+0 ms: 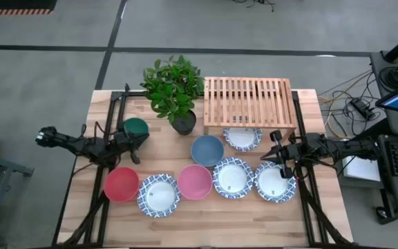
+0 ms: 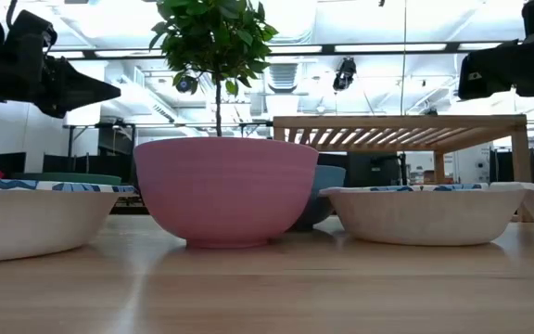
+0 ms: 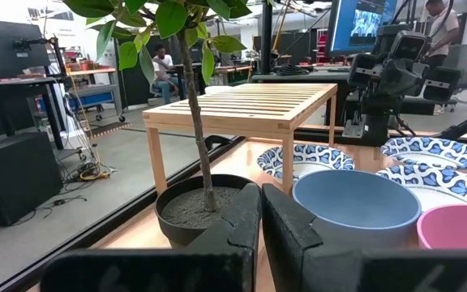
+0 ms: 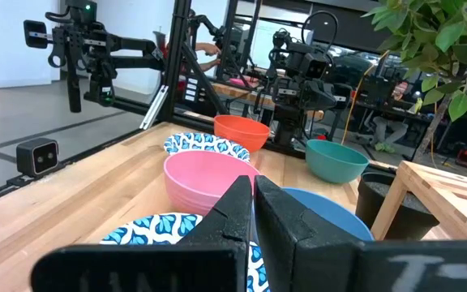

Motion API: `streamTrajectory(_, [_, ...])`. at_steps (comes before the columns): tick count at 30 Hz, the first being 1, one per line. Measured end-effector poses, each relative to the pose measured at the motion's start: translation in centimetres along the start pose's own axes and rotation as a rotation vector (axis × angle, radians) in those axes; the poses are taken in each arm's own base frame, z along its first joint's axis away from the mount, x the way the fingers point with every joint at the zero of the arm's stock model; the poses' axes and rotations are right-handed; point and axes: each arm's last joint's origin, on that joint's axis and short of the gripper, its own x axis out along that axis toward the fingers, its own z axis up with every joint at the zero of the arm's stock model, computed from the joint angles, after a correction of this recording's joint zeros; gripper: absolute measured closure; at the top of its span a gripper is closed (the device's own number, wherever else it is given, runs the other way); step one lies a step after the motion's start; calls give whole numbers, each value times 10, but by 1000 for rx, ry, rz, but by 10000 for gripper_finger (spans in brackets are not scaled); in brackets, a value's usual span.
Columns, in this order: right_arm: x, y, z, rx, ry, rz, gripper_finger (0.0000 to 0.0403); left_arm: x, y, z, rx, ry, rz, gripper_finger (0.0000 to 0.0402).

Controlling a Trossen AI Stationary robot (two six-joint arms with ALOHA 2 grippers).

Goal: Place and stack bowls onto a shelf

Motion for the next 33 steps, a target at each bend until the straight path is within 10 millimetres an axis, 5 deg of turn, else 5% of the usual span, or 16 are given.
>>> streamTrajectory(23, [0, 0, 0, 0, 0, 0, 394, 0, 0, 0, 0, 0, 0, 402])
streamTrajectory(33, [0, 0, 0, -134, 0, 0, 394, 0, 0, 0, 0, 0, 0, 402])
